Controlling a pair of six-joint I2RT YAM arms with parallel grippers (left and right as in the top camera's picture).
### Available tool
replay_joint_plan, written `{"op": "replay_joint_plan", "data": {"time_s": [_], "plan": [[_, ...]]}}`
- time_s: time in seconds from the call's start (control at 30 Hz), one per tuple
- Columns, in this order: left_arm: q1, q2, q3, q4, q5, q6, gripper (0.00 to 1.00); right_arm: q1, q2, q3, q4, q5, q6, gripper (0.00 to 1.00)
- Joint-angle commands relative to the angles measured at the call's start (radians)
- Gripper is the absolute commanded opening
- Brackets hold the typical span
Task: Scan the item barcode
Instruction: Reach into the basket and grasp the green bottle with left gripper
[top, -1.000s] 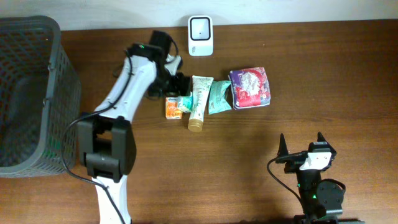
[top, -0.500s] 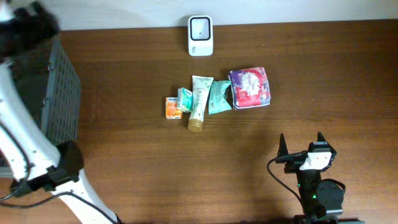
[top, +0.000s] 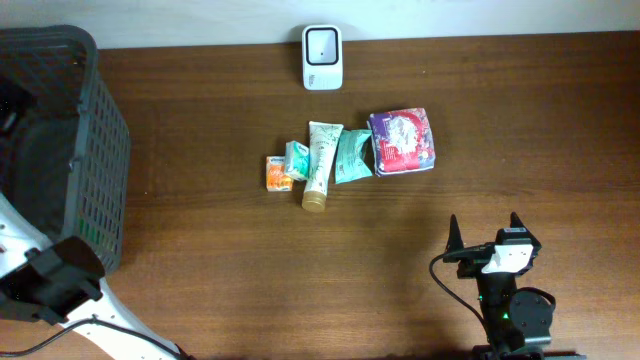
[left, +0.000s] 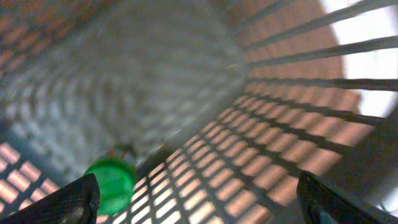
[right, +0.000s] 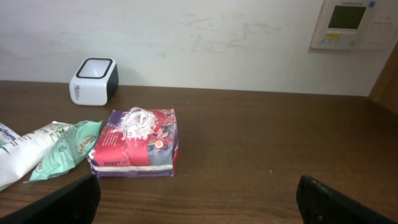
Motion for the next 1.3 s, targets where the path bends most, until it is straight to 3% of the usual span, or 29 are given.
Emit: {"op": "replay_joint_plan", "data": {"time_s": [0.0,0.13,0.23,0.4,0.6,0.77,0.93,1.27], "plan": [[0.002,0.014,-0.146,-0.004,-0.146,-0.174,0.99,0.005,-0.008,-0.009,-0.003,0.012,-0.007,0.99],[0.021,0.014,-0.269,-0.004,-0.293,-0.385,0.99,0.005,-0.007,-0.009,-0.002,0.012,-0.007,0.99],[0.061,0.014,-0.334,-0.004,-0.289,-0.438,0.99,0.005,-0.007,-0.009,-0.002,0.012,-0.007,0.99],[0.12,0.007,-0.39,-0.004,-0.287,-0.361,0.99,0.005,-0.008,-0.009,-0.003,0.012,-0.007,0.99],[0.121,-0.03,-0.492,-0.004,-0.245,-0.362,0.99,0.005,-0.008,-0.009,-0.003,0.012,-0.007,0.99],[0.085,-0.036,-0.501,-0.004,-0.176,-0.253,0.99,0.005,-0.008,-0.009,-0.002,0.012,-0.007,0.99],[0.027,-0.036,-0.583,0.032,-0.172,-0.255,0.99,0.005,-0.007,-0.009,-0.003,0.012,-0.007,0.99],[0.035,-0.036,-0.703,0.083,-0.165,-0.281,0.99,0.005,-0.007,-0.009,-0.002,0.012,-0.007,0.99]]}}
